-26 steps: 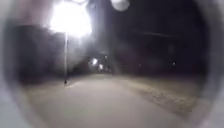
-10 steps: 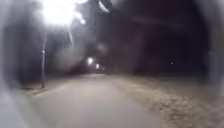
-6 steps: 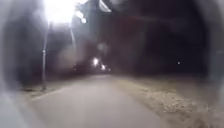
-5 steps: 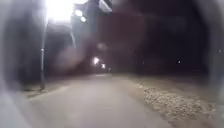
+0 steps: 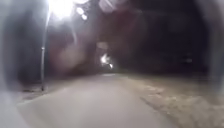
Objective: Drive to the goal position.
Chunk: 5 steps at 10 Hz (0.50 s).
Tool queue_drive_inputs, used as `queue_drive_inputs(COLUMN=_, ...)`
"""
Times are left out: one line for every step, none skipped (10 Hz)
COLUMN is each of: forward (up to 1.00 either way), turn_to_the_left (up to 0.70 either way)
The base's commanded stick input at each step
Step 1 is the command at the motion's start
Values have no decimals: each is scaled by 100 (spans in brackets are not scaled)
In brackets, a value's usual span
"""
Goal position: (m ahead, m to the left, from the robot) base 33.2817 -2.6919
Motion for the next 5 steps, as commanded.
queue_drive_inputs(forward=100, turn_to_the_left=7)
queue_drive_inputs(forward=100, turn_to_the_left=0)
queue_drive_inputs(forward=100, turn_to_the_left=0)
queue_drive_inputs(forward=100, turn_to_the_left=0)
queue_drive_inputs(forward=100, turn_to_the_left=17)
